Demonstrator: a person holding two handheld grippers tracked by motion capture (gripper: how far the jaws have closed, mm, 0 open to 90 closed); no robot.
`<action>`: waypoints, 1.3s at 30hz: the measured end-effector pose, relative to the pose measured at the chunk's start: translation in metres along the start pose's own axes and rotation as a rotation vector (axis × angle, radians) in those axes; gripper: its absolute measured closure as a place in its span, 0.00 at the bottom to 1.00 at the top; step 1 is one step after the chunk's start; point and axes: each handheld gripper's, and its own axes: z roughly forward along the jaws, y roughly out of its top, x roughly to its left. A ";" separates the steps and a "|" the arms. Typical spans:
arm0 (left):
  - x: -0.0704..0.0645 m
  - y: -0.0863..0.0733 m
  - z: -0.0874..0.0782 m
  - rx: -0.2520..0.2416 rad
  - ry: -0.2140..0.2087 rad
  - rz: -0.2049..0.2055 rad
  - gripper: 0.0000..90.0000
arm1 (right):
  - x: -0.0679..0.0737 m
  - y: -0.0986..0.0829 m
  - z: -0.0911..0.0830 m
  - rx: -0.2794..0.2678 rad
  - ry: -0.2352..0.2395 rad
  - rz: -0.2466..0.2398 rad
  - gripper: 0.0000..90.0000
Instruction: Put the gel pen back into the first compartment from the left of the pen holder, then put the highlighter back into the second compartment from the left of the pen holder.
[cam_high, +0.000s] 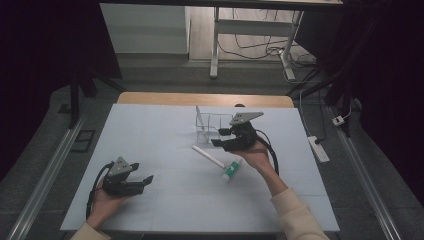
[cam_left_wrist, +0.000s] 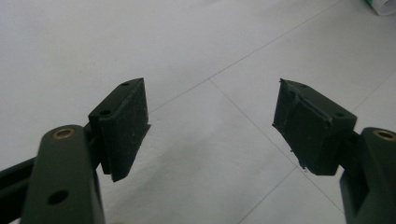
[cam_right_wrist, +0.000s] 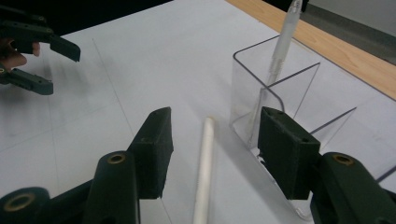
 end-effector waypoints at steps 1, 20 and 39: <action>0.000 0.000 0.000 0.000 0.000 0.000 0.29 | 0.001 0.000 0.001 0.004 -0.001 -0.003 0.49; -0.001 0.000 0.001 0.001 -0.002 0.007 0.29 | 0.011 -0.003 0.021 0.103 -0.004 -0.043 0.48; -0.001 0.000 0.001 0.003 -0.003 0.009 0.29 | 0.015 -0.007 0.047 0.217 -0.025 -0.055 0.48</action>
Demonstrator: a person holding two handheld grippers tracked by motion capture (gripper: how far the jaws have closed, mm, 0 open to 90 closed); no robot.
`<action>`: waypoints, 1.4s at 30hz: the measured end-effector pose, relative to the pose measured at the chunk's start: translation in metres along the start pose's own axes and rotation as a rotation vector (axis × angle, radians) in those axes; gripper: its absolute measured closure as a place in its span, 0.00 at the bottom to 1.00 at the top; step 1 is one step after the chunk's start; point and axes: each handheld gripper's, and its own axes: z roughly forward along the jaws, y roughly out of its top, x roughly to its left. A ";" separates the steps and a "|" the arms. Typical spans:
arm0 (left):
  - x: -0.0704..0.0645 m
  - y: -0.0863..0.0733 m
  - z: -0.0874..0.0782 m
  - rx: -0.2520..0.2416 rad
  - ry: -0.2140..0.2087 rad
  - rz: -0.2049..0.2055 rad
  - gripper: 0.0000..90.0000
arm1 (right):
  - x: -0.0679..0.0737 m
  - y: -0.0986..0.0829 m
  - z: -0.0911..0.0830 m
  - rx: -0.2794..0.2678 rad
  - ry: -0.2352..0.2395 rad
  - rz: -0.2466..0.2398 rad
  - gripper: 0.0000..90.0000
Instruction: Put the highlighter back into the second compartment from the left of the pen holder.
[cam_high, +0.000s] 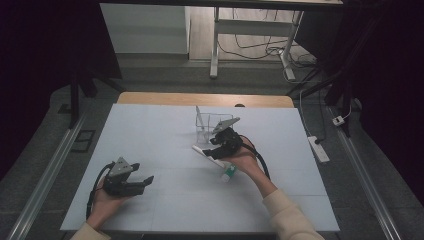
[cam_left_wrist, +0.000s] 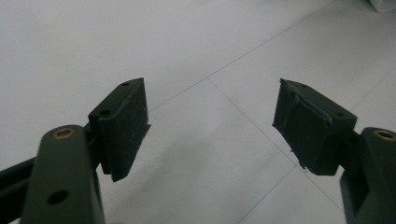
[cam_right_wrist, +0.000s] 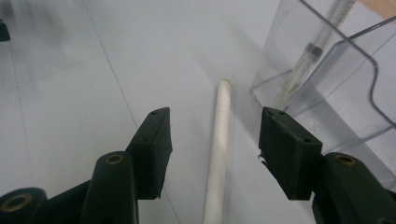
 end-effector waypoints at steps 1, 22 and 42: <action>0.000 0.000 0.000 0.000 0.001 0.000 0.29 | 0.000 0.000 0.002 0.006 0.000 0.004 0.48; 0.001 0.000 0.000 0.000 0.001 -0.002 0.29 | -0.003 0.002 0.040 0.122 -0.016 -0.003 0.51; 0.002 -0.001 0.000 0.003 0.002 0.000 0.29 | -0.004 0.005 0.062 0.220 -0.044 0.025 0.75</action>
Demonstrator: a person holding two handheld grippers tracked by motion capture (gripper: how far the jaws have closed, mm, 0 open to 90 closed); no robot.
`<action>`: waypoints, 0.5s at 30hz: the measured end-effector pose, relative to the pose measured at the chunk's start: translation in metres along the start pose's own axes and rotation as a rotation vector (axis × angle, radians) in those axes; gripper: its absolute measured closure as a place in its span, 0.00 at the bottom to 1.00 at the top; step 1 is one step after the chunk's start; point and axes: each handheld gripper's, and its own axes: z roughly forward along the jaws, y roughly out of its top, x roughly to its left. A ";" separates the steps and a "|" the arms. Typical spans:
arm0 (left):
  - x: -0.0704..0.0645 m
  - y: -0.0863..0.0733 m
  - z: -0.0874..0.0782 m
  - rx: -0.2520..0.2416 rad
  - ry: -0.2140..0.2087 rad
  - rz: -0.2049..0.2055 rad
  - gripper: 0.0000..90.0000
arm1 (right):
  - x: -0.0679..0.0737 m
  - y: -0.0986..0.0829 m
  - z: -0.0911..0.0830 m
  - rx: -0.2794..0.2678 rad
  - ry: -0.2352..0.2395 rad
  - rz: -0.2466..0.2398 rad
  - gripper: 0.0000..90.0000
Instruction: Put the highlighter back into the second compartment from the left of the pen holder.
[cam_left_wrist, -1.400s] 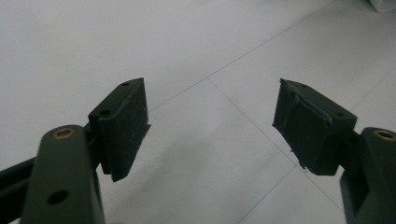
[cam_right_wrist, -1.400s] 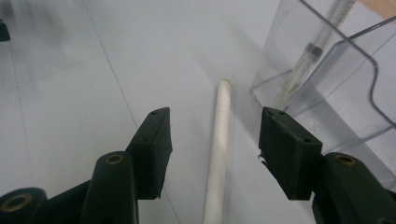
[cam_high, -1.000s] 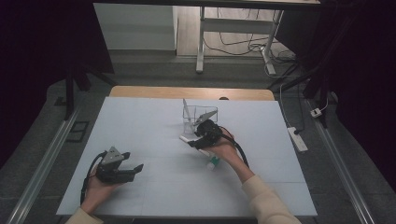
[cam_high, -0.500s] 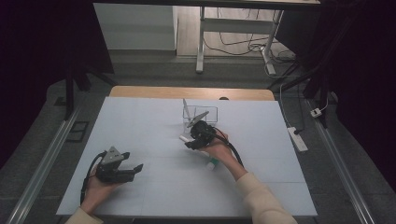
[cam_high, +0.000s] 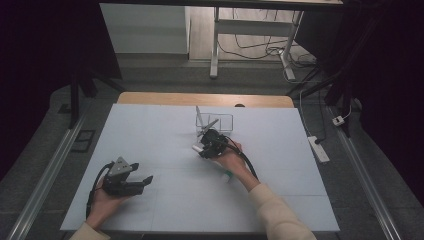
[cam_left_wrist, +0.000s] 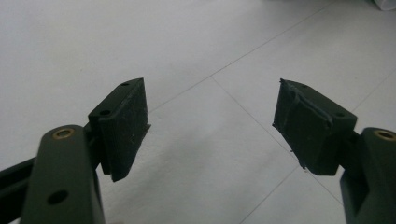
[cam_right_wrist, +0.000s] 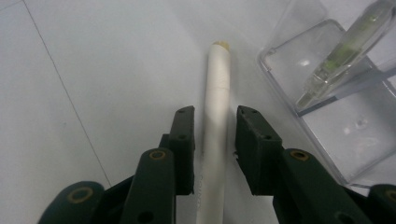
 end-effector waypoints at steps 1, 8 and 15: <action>0.000 0.000 0.000 0.000 0.000 0.000 0.29 | 0.000 0.000 0.000 0.002 -0.001 0.003 0.76; 0.000 0.000 0.000 0.000 -0.004 0.003 0.29 | 0.003 0.004 0.001 0.025 -0.007 0.014 0.85; 0.000 0.000 0.001 0.001 -0.003 0.005 0.29 | 0.002 0.004 0.001 0.020 0.001 0.007 0.86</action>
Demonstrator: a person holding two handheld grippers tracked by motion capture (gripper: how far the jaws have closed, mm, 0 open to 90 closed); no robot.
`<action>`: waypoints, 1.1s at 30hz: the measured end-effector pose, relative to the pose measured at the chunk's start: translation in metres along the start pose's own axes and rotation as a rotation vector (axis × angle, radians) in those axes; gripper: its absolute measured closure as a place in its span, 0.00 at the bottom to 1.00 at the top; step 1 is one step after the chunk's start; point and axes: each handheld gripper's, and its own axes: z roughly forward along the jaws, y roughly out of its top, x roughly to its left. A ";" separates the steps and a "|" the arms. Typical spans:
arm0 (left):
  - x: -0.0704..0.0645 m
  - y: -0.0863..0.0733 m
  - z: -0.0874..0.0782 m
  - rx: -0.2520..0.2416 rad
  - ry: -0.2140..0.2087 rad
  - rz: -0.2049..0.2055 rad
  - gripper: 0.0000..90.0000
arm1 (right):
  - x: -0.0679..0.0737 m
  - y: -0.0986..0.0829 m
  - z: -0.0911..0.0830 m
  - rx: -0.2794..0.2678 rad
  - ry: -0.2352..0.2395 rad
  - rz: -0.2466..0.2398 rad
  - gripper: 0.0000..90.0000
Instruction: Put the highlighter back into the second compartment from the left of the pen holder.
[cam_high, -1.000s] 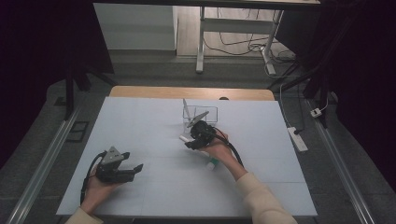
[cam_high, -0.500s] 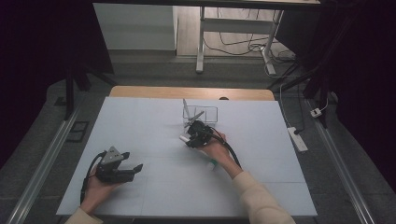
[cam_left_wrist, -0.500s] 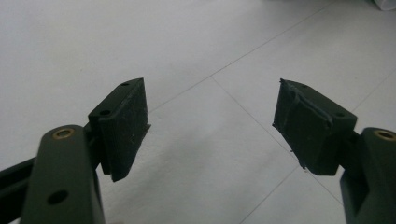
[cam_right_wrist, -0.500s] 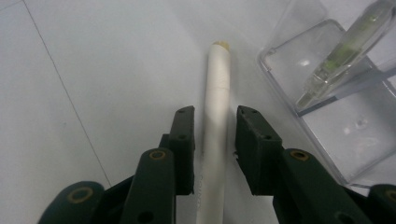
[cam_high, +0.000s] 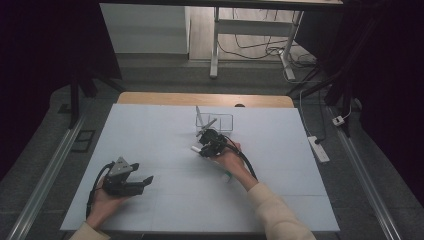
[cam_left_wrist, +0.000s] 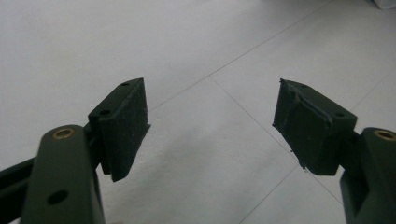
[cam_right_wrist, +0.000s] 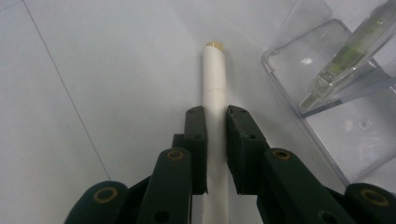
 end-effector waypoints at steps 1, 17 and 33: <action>0.000 0.000 0.000 0.000 0.000 0.000 0.29 | -0.001 0.000 0.000 -0.004 0.005 -0.001 0.86; 0.001 0.000 0.000 0.001 0.000 -0.003 0.29 | -0.003 -0.002 -0.023 -0.122 0.051 0.005 0.87; 0.000 0.000 0.001 0.004 0.000 -0.002 0.29 | -0.008 -0.007 -0.056 -0.289 0.092 0.046 0.87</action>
